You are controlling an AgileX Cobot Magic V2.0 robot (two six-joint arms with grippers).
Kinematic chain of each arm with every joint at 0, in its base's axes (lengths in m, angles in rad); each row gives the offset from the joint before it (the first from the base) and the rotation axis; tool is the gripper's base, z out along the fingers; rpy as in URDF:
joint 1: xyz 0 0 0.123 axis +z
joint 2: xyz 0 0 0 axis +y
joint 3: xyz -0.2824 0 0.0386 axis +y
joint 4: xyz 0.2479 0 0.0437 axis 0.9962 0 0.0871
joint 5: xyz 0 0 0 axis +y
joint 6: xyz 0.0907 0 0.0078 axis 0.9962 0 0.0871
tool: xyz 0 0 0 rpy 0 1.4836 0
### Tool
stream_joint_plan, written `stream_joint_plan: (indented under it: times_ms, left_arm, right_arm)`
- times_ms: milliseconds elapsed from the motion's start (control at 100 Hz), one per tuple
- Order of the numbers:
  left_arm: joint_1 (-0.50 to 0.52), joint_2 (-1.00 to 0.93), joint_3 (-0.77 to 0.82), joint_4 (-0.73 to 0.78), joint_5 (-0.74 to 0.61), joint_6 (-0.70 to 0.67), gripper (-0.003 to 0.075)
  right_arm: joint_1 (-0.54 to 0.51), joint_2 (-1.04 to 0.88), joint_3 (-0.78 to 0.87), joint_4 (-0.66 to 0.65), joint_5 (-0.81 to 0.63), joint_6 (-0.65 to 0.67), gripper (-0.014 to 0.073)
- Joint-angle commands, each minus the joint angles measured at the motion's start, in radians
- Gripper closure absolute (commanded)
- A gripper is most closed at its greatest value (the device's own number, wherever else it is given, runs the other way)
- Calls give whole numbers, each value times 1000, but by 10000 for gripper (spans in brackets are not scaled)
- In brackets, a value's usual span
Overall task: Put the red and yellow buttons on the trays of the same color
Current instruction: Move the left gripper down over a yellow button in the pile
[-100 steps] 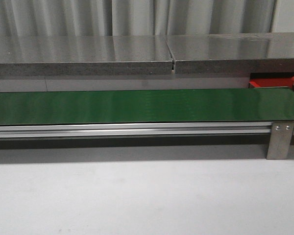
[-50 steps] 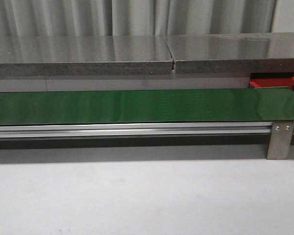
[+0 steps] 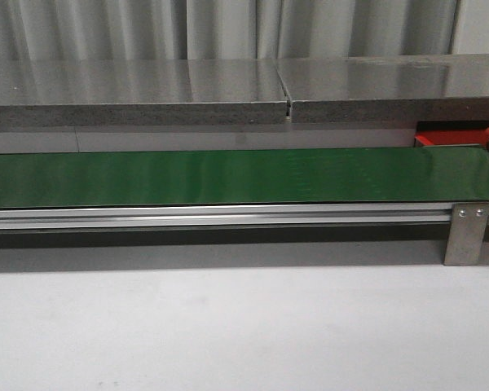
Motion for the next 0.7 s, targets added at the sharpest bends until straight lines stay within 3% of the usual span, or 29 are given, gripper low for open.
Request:
stream_joint_plan:
  times_ms: [0, 420, 690]
  left_arm:
    - [-8, 7, -26, -24, -74, 1, 739]
    - [-8, 7, -26, -24, -74, 1, 739]
    - [-8, 9, -26, -24, -71, 1, 739]
  right_arm:
    - [35, -93, -6, -20, -50, -24, 662]
    - [68, -458, 143, -20, -44, -24, 662]
    - [68, -511, 165, -20, -38, -24, 662]
